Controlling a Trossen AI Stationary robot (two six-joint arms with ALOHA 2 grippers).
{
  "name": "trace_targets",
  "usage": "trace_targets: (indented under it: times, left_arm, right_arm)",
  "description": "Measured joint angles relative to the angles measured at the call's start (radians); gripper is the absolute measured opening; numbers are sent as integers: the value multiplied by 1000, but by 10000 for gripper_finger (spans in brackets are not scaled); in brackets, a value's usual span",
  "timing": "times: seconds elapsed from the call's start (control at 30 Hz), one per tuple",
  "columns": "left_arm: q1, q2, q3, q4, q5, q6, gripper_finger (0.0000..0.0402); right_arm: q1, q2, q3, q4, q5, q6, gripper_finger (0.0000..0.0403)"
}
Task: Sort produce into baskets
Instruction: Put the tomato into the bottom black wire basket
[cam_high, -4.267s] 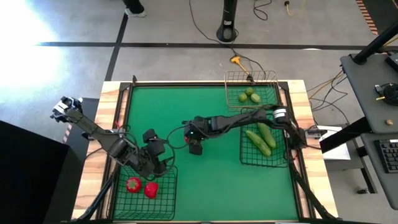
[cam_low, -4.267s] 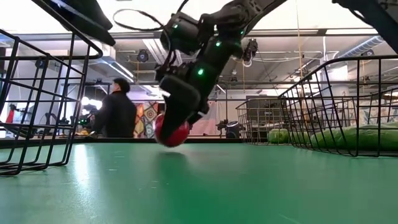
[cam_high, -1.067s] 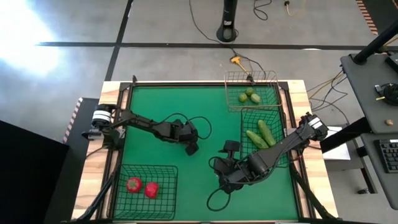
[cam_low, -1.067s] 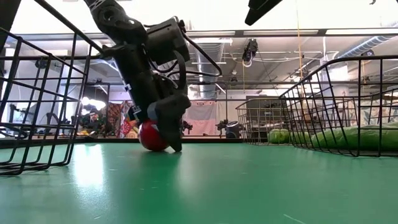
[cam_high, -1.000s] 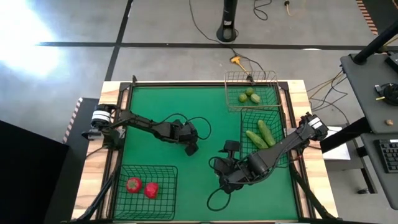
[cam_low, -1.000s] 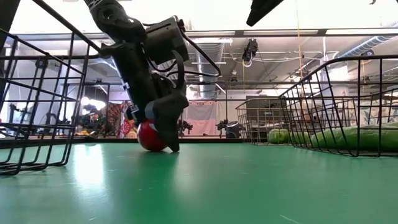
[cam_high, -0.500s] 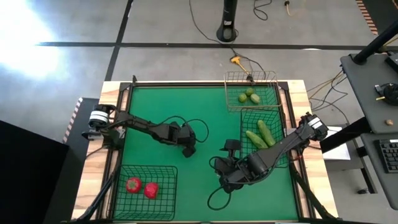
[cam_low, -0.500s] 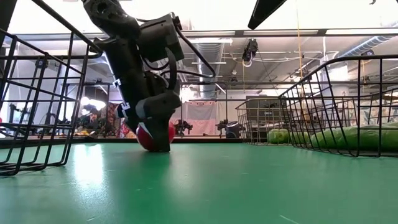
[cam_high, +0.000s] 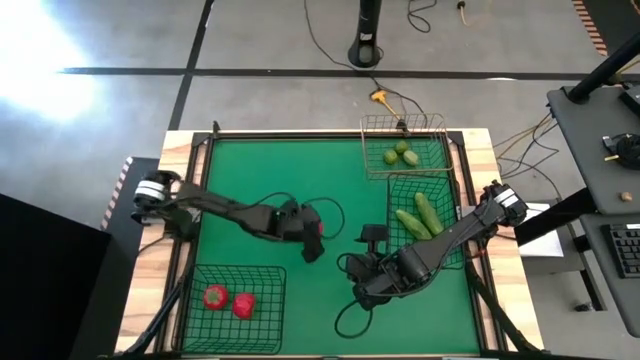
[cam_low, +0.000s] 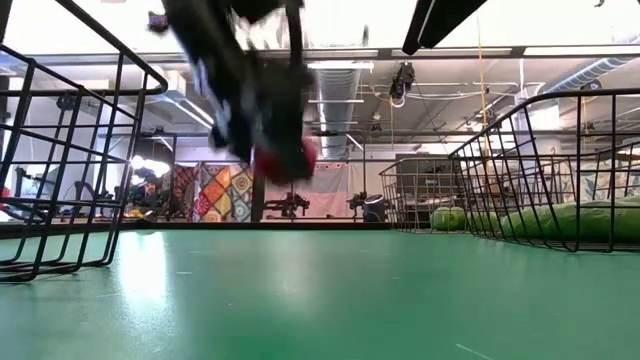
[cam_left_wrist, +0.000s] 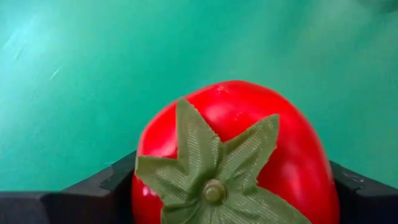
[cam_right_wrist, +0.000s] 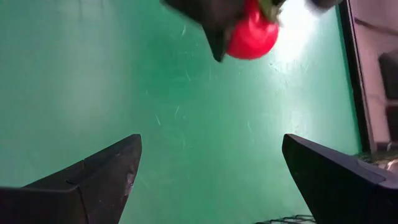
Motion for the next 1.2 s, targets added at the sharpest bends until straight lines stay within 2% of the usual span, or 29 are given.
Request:
trace_targets:
  times: [0.2, 0.3, 0.43, 0.6, 0.73, 0.87, 0.97, 1.2]
  left_arm:
    - [-200, -82, 197, -215, -89, 91, 280]
    - [-316, -110, 283, -354, -90, 37, 281]
    - [-482, -115, 359, -469, -61, -248, 282]
    - [-686, -88, 370, -481, -55, -669, 283]
    - [-773, -45, 357, -588, -47, -986, 283]
    - [-794, -26, 349, -693, 113, -1206, 284]
    - [-796, -16, 341, -733, 254, -1297, 284]
    - [-786, -17, 239, -711, 392, -1394, 286]
  right_arm:
    - [0, 0, -1, 0, 0, -78, 382]
    - [1, 0, -13, 2, 0, -86, 382]
    - [2, 0, -42, -1, -10, -95, 382]
    - [0, 0, -73, 7, -18, -214, 382]
    - [-7, 0, -100, 74, -19, -336, 382]
    - [-22, 0, -107, 123, -52, -444, 382]
    - [-34, 0, -108, 126, -62, -482, 382]
    - [-63, 0, -114, 146, -62, -502, 382]
